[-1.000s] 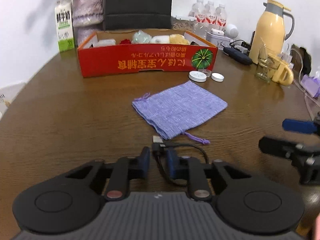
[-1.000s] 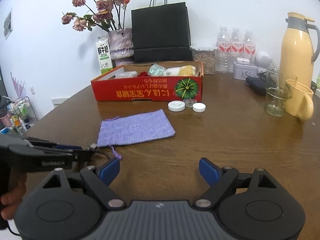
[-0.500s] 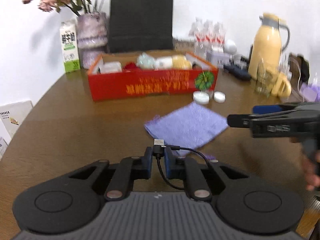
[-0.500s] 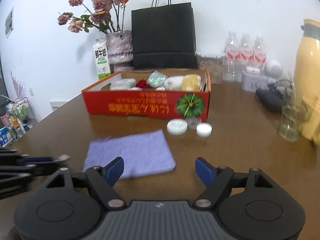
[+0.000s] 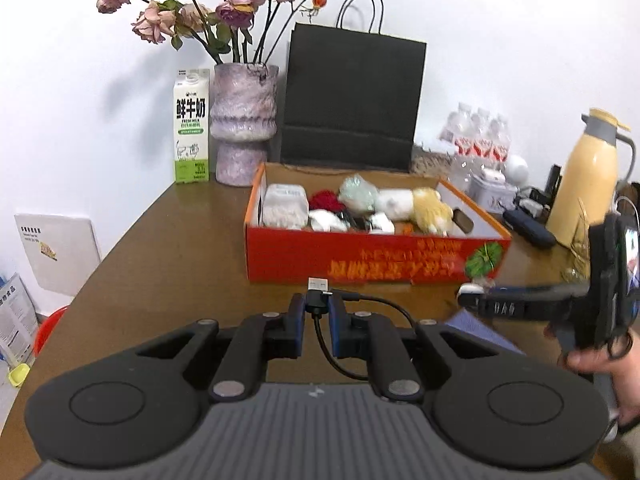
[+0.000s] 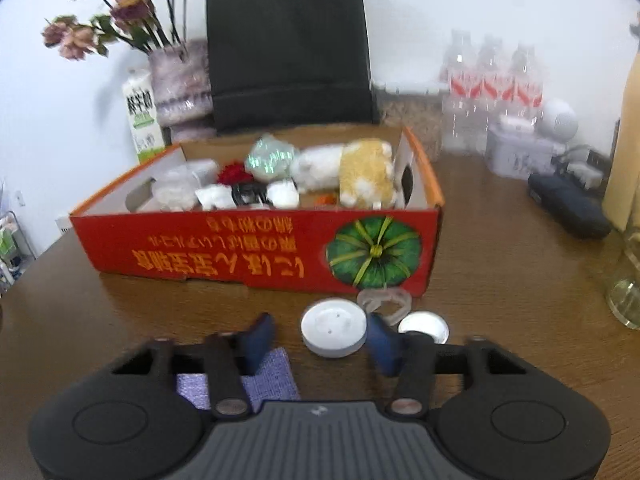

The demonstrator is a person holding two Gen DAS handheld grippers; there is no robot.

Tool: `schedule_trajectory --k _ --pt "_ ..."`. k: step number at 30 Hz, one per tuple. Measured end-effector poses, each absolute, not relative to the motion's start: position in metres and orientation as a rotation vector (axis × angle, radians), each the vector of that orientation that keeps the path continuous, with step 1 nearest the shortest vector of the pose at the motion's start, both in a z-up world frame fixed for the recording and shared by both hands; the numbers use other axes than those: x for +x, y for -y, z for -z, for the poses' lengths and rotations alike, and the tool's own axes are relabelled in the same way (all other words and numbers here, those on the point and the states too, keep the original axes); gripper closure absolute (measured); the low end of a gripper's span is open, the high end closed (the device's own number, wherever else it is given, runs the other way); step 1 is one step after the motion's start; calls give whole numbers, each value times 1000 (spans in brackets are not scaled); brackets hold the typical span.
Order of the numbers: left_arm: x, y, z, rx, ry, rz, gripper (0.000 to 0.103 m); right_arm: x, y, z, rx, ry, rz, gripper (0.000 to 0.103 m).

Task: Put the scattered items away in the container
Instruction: 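Grasp the black USB cable with left tool while right tool grasps a white lid, then carry the USB cable with left tool while right tool carries the lid toward the box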

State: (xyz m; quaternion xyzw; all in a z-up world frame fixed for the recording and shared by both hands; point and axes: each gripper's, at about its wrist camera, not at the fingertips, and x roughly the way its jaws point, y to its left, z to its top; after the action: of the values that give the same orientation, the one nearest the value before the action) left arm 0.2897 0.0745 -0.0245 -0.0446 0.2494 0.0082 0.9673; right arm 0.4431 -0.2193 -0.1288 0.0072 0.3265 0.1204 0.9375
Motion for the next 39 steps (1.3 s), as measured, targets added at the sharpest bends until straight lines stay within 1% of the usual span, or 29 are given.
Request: schedule_trajectory --k 1,2,5,12,19,23,30,39 --pt "293 -76 24 -93 -498 -15 90 445 218 131 6 -672 -239 68" --pt "296 -76 23 -93 -494 -14 90 445 216 133 -7 -659 -233 69" --pt "301 -78 23 -94 -489 -21 90 447 209 135 -40 -654 -216 68" --pt "295 -76 25 -105 -495 -18 90 457 204 134 -15 -655 -223 64" --pt "283 -76 20 -112 -493 -41 90 449 203 128 -13 -652 -242 65" --pt "268 -73 19 -120 -507 -43 90 406 209 107 -20 -599 -260 65" --pt "241 -60 21 -121 -552 -44 90 318 237 83 31 -611 -291 65" --pt "168 -26 17 -85 -579 57 90 207 249 58 -12 -569 -356 65"
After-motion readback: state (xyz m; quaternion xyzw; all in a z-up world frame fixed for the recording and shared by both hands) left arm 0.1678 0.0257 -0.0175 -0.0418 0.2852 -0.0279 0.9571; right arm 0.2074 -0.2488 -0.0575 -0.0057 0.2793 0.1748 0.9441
